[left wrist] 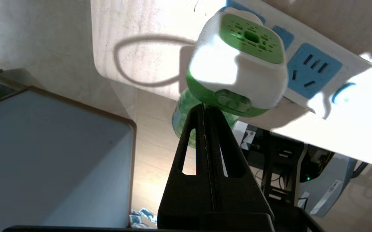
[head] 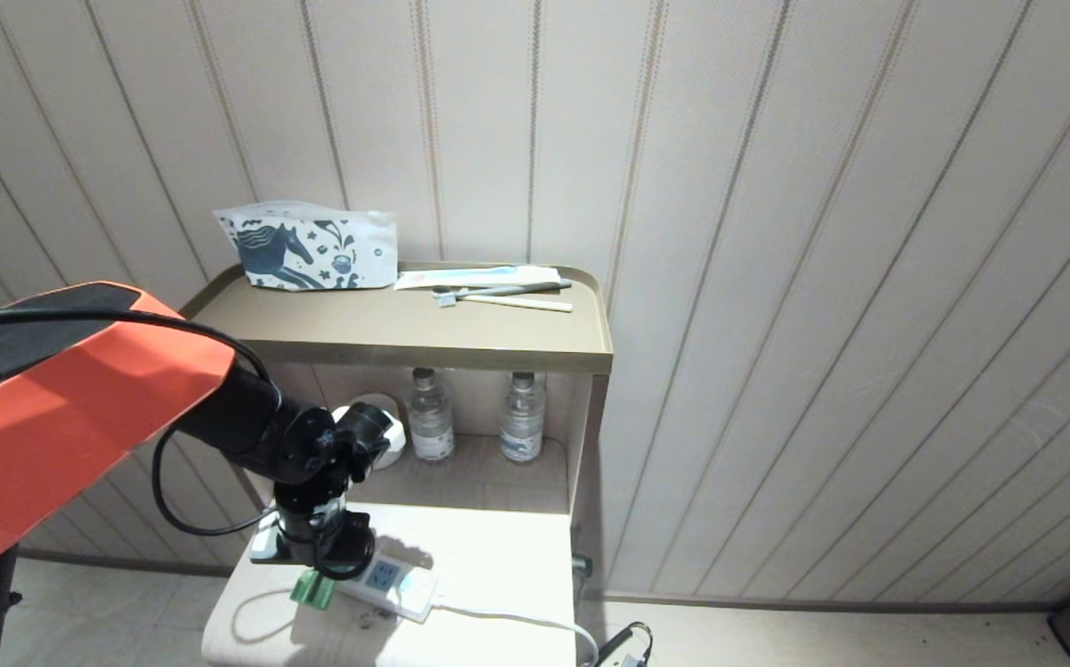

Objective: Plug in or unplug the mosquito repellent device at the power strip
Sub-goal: Insert the plug into the socket

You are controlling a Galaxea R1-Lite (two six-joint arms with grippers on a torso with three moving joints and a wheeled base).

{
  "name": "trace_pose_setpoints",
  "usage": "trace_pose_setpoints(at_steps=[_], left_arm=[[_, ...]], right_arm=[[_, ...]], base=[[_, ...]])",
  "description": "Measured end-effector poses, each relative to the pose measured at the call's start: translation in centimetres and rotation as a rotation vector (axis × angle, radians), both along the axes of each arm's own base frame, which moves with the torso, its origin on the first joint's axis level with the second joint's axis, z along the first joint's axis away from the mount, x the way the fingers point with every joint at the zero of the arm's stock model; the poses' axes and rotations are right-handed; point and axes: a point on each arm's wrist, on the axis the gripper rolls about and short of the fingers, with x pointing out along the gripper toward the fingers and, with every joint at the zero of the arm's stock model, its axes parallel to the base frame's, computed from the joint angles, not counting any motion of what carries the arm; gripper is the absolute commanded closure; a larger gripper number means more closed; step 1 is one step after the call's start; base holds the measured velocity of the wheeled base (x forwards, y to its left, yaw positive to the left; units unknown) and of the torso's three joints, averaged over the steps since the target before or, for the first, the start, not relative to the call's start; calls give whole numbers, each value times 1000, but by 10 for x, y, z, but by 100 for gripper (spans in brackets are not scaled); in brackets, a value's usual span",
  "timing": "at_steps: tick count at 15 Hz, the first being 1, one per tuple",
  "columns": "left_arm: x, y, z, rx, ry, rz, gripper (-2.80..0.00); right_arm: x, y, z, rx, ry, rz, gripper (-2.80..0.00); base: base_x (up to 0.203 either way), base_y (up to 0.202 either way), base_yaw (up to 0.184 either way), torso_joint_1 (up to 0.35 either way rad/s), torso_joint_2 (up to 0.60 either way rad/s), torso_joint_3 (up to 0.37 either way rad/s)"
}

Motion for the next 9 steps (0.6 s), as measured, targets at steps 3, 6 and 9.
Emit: trace_pose_setpoints(at_steps=[3,6,9], left_arm=[[5,5,-2,3,1,14,0],[12,13,-4,6,-1,40,0],[13,17,-5,8,2,51,0]], right_arm=[[0,0,0,0,0,0,0],[0,0,0,0,0,-1,0],[0,0,0,0,0,0,0]], base=[[0,0,0,0,0,0],[0,0,0,0,0,0],[0,0,0,0,0,0]])
